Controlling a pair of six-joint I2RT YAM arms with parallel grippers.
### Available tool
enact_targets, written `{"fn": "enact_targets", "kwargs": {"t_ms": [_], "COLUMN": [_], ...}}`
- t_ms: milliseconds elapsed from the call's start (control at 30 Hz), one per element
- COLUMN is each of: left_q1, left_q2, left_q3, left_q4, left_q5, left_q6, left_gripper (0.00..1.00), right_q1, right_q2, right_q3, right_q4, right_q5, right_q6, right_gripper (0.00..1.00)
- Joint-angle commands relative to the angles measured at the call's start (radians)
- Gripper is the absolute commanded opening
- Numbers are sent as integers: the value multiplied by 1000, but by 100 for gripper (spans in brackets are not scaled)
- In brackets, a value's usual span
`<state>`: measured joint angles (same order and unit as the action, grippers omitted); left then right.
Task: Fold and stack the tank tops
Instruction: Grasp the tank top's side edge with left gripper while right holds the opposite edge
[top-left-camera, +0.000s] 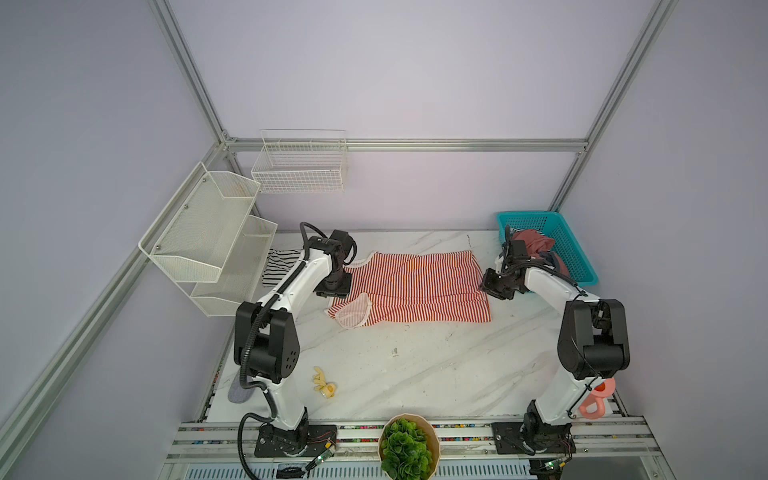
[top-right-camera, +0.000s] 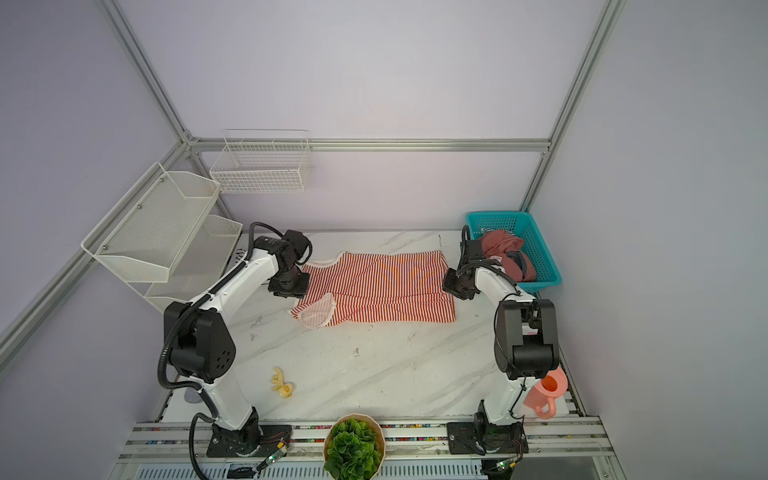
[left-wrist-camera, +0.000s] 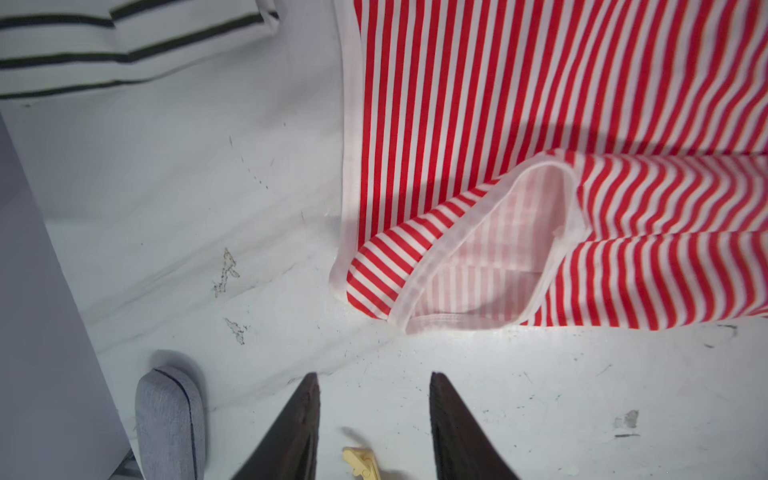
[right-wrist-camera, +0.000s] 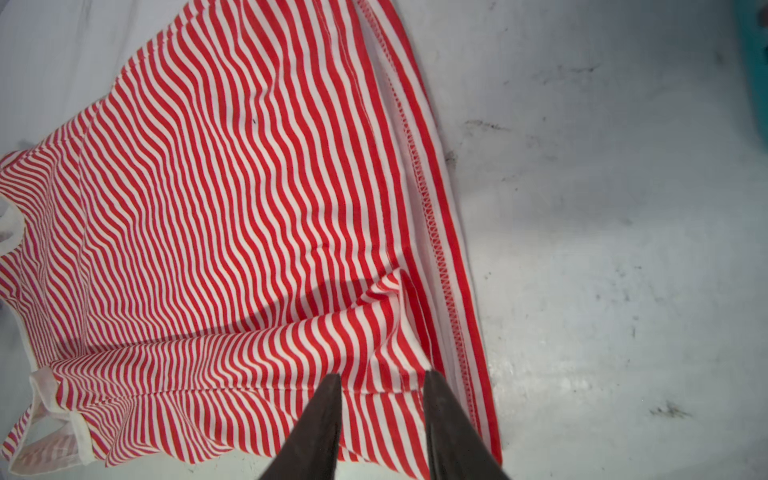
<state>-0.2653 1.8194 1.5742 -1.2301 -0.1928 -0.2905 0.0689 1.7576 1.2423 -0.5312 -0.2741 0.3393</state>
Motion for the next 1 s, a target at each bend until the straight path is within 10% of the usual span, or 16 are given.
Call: {"fn": "enact_targets", "kwargs": {"t_ms": [0,367,967], "left_q1": [-6,-8,20], "left_q2": [1,80,210], "left_q3": [-89,-125,97], "left_q4": [15,93,-39], "left_q5": [5,3,-80], "left_q6": [-22,-46,-34], "left_gripper": [48,50,9], "right_q1": [13,73,85], "right_q2": [-37,11,191], "right_q3": [-37,-73,-76], "right_q4": [18,78,155], "right_q5": [-16,-56,-70], "right_q6": [17,31,17], "right_gripper": [37,37,36]}}
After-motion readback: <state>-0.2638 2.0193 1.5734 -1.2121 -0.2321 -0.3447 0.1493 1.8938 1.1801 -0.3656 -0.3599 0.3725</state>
